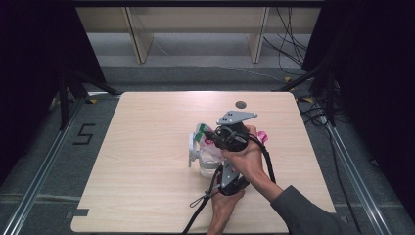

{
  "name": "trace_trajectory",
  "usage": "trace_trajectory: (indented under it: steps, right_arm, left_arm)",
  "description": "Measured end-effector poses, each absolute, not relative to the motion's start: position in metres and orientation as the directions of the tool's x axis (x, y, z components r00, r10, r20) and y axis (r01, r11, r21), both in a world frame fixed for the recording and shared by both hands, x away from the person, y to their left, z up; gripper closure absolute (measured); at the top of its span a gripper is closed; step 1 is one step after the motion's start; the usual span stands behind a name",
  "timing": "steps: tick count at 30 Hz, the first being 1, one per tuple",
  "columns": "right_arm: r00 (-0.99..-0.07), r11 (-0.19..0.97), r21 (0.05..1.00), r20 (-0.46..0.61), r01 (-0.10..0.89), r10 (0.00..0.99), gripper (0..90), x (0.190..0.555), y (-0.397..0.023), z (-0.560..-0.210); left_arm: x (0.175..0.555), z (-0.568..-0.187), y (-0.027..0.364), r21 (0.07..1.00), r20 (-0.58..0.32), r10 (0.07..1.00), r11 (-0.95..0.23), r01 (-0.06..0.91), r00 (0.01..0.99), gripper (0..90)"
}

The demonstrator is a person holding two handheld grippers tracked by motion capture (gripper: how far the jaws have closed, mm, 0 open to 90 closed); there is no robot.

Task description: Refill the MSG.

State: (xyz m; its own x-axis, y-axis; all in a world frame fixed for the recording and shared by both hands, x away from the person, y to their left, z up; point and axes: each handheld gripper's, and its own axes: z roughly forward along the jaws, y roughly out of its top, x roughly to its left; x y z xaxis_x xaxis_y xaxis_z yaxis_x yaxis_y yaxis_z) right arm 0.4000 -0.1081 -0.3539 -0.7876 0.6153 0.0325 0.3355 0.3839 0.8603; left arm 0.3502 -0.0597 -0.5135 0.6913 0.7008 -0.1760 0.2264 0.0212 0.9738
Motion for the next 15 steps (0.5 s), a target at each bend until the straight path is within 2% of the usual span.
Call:
trace_trajectory:
  steps: [2,8,11,13,15]
  right_arm:
    - [-0.779,0.384,0.846,0.058,0.37,0.625,90.0,0.3971,-0.1082,-0.3516]
    - [-0.79,0.387,0.85,0.052,0.356,0.611,90.0,0.3969,-0.1085,-0.3514]
    - [-0.784,0.361,0.849,0.096,0.387,0.613,90.0,0.3985,-0.11,-0.3525]
    - [-0.795,0.362,0.856,0.088,0.368,0.6,90.0,0.4009,-0.1101,-0.3528]
    - [-0.781,0.336,0.852,0.126,0.401,0.612,90.0,0.4011,-0.1116,-0.3531]
  left_arm:
    - [0.3505,-0.514,-0.0597,0.974,-0.175,0.701,0.022,0.224,0.692,74.5]
    - [0.3513,-0.5149,-0.0595,0.974,-0.178,0.698,0.025,0.224,0.693,74.6]
    - [0.3519,-0.5148,-0.0587,0.974,-0.18,0.7,0.028,0.225,0.691,74.6]
    - [0.3521,-0.5156,-0.059,0.975,-0.179,0.704,0.034,0.22,0.687,74.6]
    - [0.3526,-0.5155,-0.0588,0.975,-0.182,0.704,0.036,0.221,0.687,74.6]
